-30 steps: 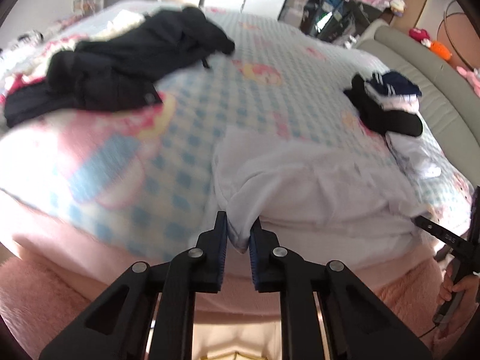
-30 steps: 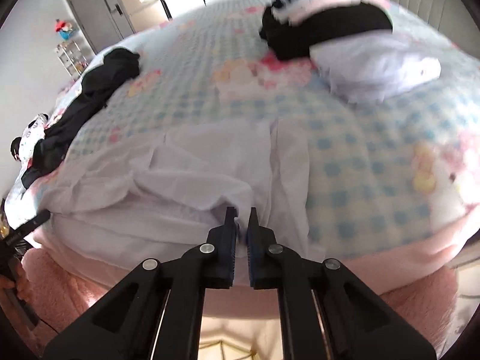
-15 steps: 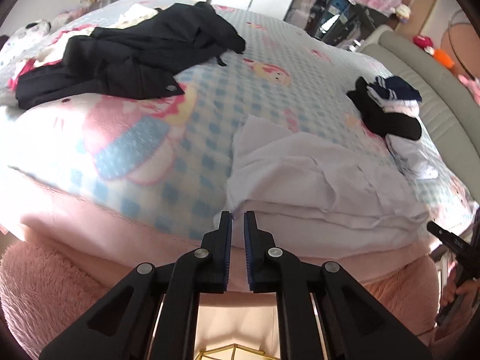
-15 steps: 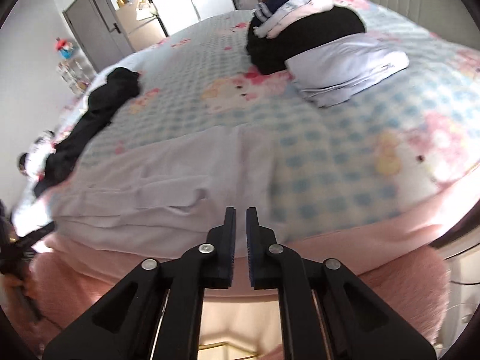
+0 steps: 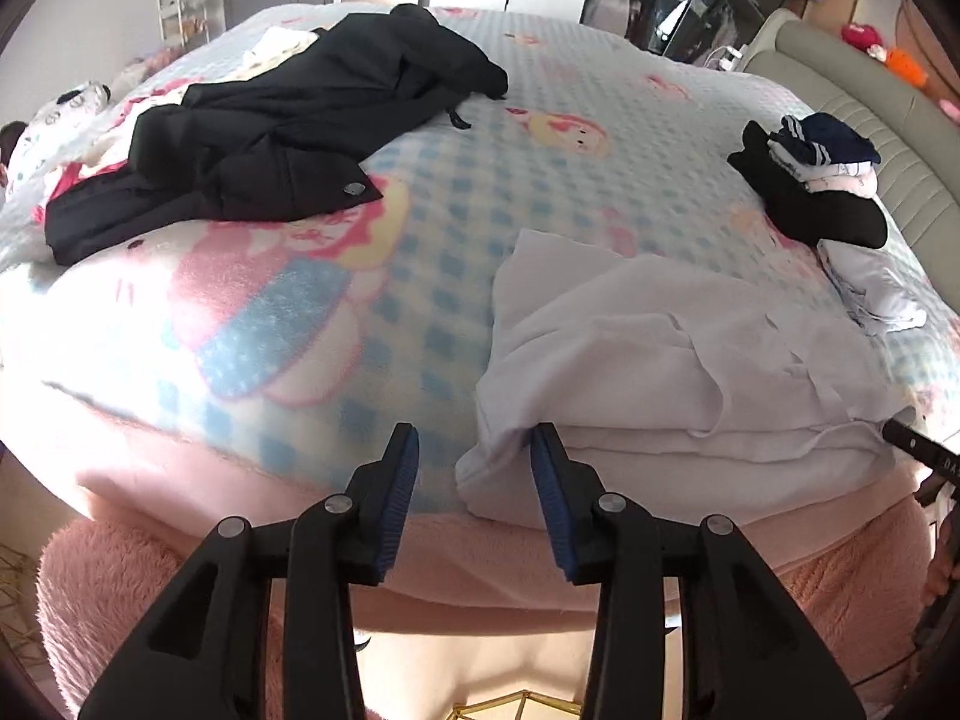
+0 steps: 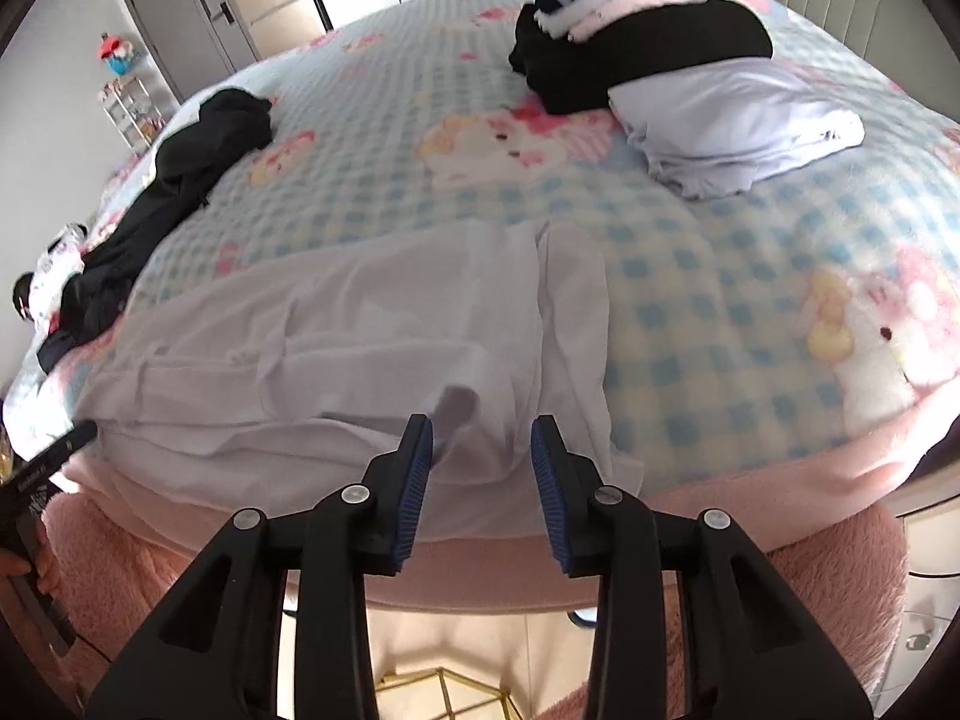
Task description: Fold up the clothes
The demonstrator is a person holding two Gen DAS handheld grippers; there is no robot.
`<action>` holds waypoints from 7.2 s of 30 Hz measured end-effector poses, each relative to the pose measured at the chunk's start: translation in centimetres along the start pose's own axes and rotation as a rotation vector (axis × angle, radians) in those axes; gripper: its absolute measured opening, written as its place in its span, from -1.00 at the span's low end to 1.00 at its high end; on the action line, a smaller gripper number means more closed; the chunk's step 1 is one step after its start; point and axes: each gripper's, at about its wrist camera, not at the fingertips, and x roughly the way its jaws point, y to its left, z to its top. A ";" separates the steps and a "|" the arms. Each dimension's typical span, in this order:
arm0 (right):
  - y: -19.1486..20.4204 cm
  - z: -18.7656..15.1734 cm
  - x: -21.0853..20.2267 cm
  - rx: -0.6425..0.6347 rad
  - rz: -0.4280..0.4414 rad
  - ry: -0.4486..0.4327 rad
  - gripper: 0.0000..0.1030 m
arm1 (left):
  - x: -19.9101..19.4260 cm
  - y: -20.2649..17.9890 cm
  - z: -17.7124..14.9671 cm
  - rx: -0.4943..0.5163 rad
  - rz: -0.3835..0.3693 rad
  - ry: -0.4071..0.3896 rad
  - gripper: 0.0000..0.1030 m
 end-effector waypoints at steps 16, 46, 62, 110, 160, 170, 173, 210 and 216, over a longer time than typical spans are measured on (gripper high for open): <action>-0.6 -1.2 0.9 -0.087 -0.105 0.062 -0.32 | 1.4 0.0 -0.7 0.060 0.129 0.089 -0.20; 0.1 0.2 -4.0 -0.212 -0.179 -0.243 -0.86 | -1.7 -3.7 0.3 0.201 0.059 -0.001 -0.89; -3.1 -2.4 -1.9 0.000 -0.071 -0.041 0.10 | -3.5 -3.0 -2.1 0.203 0.079 -0.131 0.38; 7.7 -1.1 1.3 -0.419 -0.056 -0.056 -0.24 | 1.5 -12.1 -2.3 0.563 0.141 -0.031 -0.57; 6.0 -0.6 0.8 -0.353 0.103 -0.021 -0.84 | 0.6 -12.4 -1.6 0.555 -0.032 -0.054 -0.92; 6.1 -1.4 -0.9 -0.387 0.160 -0.016 -0.70 | 1.4 -11.8 -2.4 0.574 -0.028 -0.001 0.03; 6.5 -1.7 -0.2 -0.429 0.102 0.025 -0.44 | 2.0 -11.7 -3.0 0.607 0.031 0.030 0.03; 11.9 -2.7 1.9 -0.571 0.059 0.040 0.36 | -1.5 -9.0 0.7 0.337 -0.109 -0.129 -0.88; 12.0 -2.5 1.5 -0.529 0.080 0.019 0.33 | -1.8 -8.8 0.7 0.313 -0.142 -0.129 -0.88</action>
